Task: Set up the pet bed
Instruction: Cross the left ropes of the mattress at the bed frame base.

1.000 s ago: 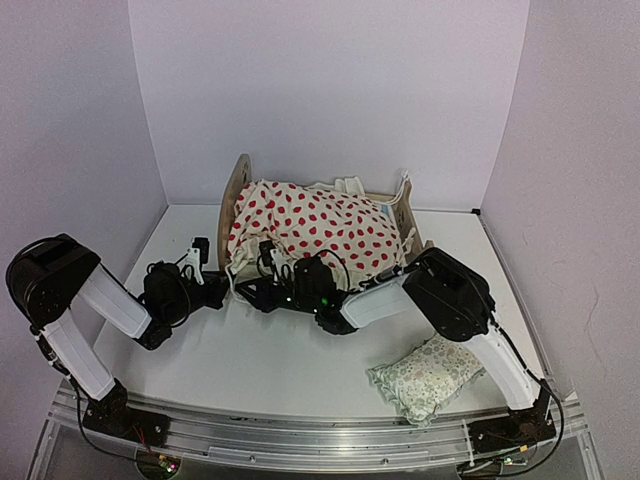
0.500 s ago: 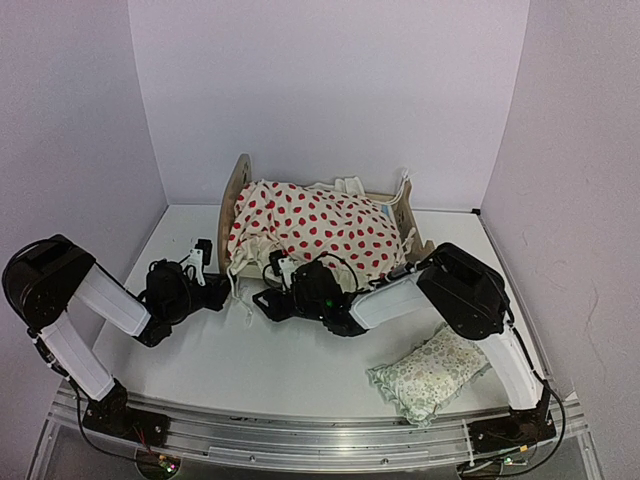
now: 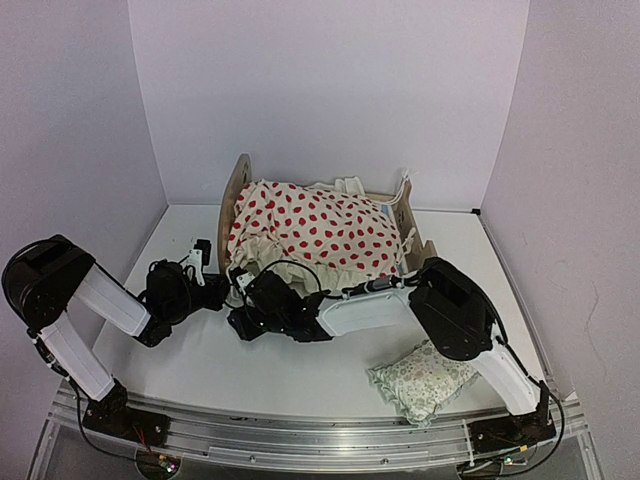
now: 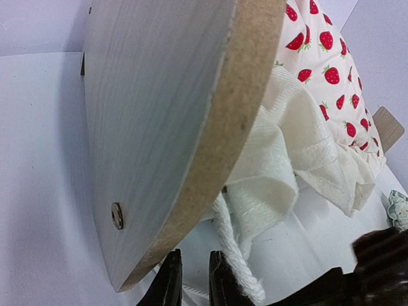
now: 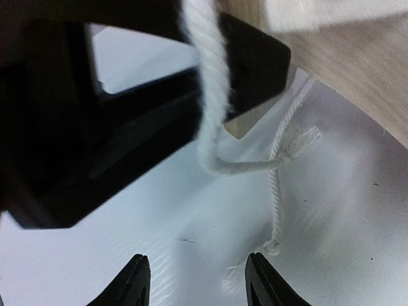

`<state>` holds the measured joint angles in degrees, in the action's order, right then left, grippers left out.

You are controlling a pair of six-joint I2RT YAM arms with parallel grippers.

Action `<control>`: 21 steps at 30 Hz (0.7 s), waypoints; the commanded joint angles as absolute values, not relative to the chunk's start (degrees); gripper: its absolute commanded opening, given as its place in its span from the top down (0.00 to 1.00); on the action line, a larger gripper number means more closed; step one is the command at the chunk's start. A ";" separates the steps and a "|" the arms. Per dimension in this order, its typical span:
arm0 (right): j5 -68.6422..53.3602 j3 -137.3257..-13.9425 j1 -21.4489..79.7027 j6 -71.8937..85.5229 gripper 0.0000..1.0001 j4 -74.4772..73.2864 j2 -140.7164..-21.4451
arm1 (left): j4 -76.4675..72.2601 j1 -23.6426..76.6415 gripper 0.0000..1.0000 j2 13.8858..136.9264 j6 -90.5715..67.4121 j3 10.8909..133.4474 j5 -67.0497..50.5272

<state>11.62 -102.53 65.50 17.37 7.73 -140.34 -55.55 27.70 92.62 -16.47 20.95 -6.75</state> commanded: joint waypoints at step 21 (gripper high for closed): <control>22.73 -108.47 66.10 8.36 1.00 -0.03 -144.89 | -53.13 27.87 0.83 88.86 -13.37 21.24 -6.63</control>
